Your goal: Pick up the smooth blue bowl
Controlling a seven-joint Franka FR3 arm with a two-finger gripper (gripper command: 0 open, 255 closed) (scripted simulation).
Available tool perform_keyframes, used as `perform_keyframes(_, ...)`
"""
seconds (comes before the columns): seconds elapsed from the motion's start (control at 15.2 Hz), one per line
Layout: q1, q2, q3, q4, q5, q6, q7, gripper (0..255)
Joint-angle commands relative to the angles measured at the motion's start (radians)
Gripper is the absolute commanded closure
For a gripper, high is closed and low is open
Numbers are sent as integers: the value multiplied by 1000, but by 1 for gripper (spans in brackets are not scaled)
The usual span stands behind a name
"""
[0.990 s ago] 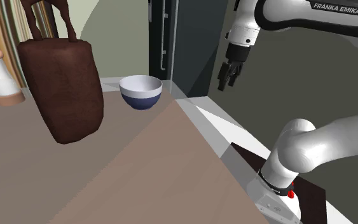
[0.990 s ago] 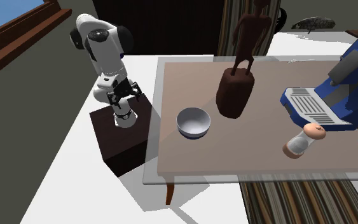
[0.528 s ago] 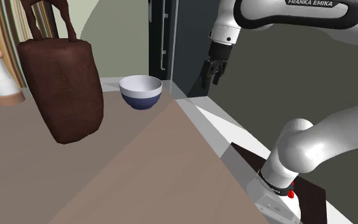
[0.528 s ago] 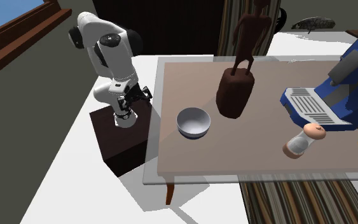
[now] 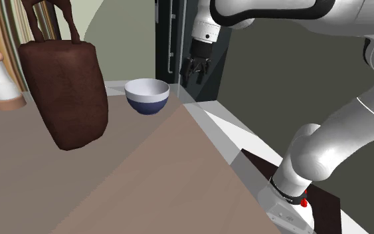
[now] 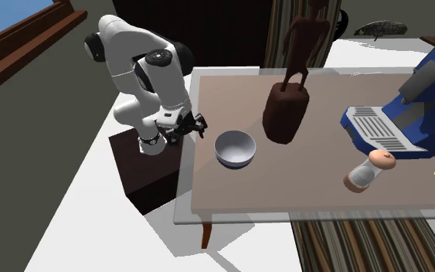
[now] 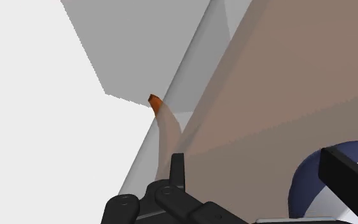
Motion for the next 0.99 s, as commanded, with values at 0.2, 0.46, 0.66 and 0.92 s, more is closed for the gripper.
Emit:
perform_keyframes(0.2,16,174,38,163,5,38,46,0)
perform_keyframes(0.46,29,320,62,323,-6,44,81,0)
perform_keyframes(0.66,30,322,62,298,-5,71,78,0)
perform_keyframes(0.92,31,317,63,239,-2,125,71,0)
